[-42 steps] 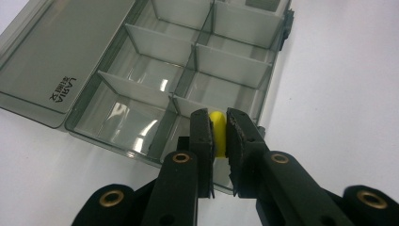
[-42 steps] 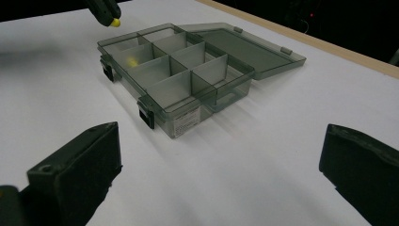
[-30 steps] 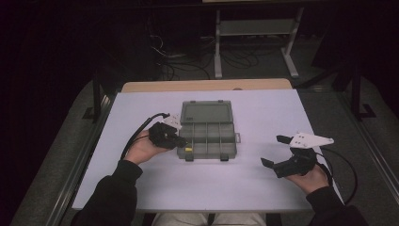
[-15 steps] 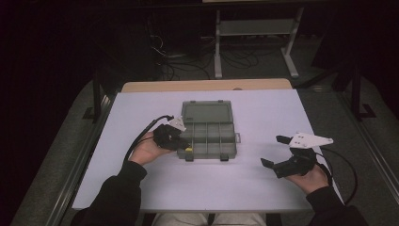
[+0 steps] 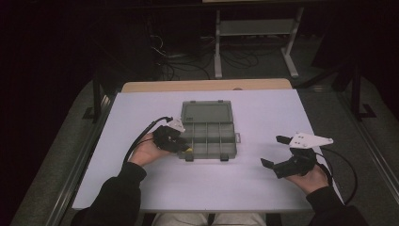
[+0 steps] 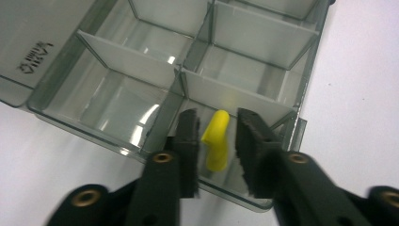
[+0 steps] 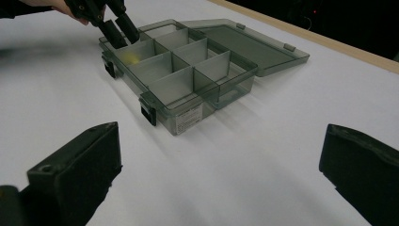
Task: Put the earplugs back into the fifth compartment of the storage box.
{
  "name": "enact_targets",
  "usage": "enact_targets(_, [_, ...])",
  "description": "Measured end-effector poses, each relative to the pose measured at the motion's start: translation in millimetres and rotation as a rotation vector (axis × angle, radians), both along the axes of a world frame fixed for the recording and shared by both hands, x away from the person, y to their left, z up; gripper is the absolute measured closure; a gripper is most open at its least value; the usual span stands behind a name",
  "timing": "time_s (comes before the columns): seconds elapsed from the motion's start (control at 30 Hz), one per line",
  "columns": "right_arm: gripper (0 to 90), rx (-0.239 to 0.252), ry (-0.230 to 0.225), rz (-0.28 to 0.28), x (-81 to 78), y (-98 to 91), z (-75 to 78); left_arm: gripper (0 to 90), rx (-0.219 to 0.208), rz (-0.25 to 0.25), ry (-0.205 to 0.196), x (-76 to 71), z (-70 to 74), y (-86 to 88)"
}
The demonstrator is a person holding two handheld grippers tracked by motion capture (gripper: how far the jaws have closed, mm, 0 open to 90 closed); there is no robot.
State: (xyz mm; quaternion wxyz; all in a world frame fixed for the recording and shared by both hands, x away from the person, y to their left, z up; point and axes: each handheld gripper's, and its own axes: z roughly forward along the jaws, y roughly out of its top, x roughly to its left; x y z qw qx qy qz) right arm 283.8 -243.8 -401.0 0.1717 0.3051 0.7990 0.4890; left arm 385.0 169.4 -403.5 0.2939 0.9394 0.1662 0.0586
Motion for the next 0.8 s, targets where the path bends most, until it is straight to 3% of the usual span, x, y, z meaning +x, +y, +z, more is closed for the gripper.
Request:
enact_targets(0.2, [0.0,-0.001,-0.001,0.000,-0.3,0.1,0.2,53.9,-0.063,0.025,-0.042,-4.4,13.5,7.5])
enact_targets(0.3, [0.0,0.000,0.000,-0.001,-0.3,0.0,0.2,48.6,-0.113,0.018,-0.040,-6.2,19.5,13.1])
enact_targets(0.57, [0.0,-0.002,0.002,0.000,-0.4,0.3,0.0,34.5,-0.171,-0.006,-0.064,-14.5,30.3,20.2])
enact_targets(0.8, [0.0,-0.003,0.003,0.000,-0.7,0.4,0.0,17.1,-0.261,0.000,-0.112,-23.8,37.4,27.7])
